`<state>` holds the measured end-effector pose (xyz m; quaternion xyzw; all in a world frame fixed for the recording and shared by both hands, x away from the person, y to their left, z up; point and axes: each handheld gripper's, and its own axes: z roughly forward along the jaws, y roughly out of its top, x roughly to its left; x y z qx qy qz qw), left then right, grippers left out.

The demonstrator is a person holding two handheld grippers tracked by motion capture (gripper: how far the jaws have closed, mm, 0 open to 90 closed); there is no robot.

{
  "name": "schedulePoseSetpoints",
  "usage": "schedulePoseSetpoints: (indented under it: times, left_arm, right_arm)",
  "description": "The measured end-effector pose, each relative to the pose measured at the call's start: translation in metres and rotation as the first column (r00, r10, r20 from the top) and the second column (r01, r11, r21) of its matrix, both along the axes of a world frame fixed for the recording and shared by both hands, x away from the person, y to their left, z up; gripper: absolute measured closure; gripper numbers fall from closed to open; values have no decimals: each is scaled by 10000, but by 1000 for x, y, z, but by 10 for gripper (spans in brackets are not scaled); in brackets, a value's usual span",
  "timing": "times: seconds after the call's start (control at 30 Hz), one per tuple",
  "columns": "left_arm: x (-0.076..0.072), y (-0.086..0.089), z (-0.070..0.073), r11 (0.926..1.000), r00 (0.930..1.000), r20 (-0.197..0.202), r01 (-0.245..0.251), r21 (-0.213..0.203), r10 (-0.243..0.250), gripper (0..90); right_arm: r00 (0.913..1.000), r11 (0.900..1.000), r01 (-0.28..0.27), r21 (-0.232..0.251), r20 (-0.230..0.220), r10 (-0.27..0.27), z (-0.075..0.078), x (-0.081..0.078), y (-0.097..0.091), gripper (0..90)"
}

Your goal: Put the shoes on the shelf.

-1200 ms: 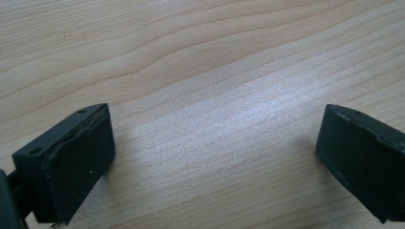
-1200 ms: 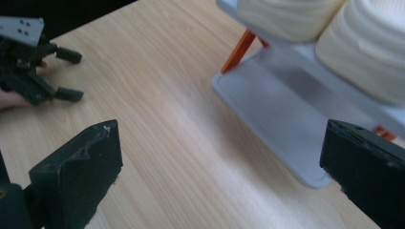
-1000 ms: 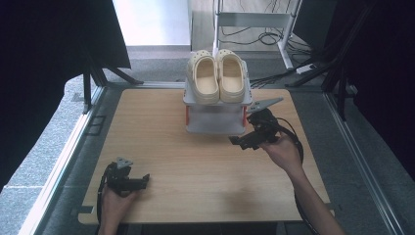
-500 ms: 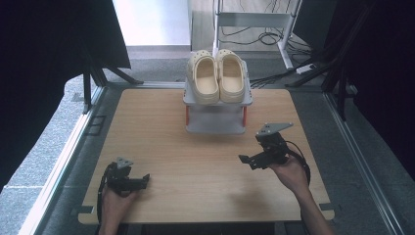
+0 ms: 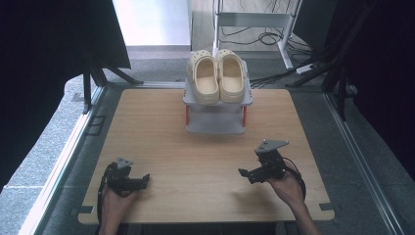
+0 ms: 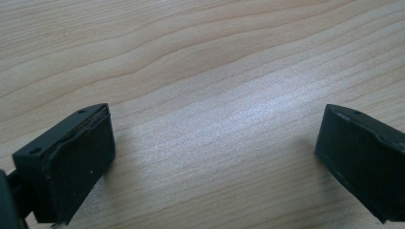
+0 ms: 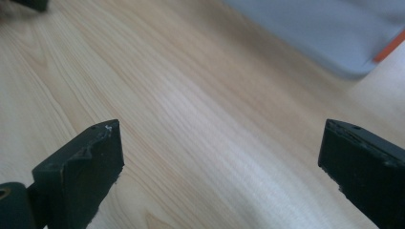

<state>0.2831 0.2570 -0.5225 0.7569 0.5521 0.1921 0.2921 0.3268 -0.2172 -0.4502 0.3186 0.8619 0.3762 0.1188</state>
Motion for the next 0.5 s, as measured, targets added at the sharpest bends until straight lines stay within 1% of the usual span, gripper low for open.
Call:
schedulePoseSetpoints:
  times: [0.1, 0.17, 0.3, 0.37, 0.43, 0.5]
  left_arm:
    - [0, 0, 0, 10000, 10000, 0, 0, -2, 0, 0]
    - [0, 0, 0, 10000, 10000, -1, -1, -1, 1, 0]
    - [0, 0, 0, 10000, 10000, 0, 0, -1, 0, 0]
    - [0, 0, 0, 10000, 10000, -1, 2, 3, -2, 0]
    - [0, 0, 0, 10000, 10000, 12, 4, -3, -4, 0]
    - [0, 0, 0, 10000, 10000, 8, 12, -8, -12, 0]
  right_arm:
    - [9998, 10000, 70, -65, -159, -71, -17, 0, -1, 10]
    - [9995, 9999, 143, 19, -294, -142, -29, -1, -1, 11]
    - [9987, 9996, 279, 8, -437, -278, -54, -3, -3, 11]
    - [9981, 9996, 214, -184, -582, -224, -64, -2, -4, 1]
    - [9989, 9991, 391, -146, -264, -395, -69, -4, -6, 0]
    - [9988, 9992, 380, -129, -298, -383, -69, -4, -6, 0]
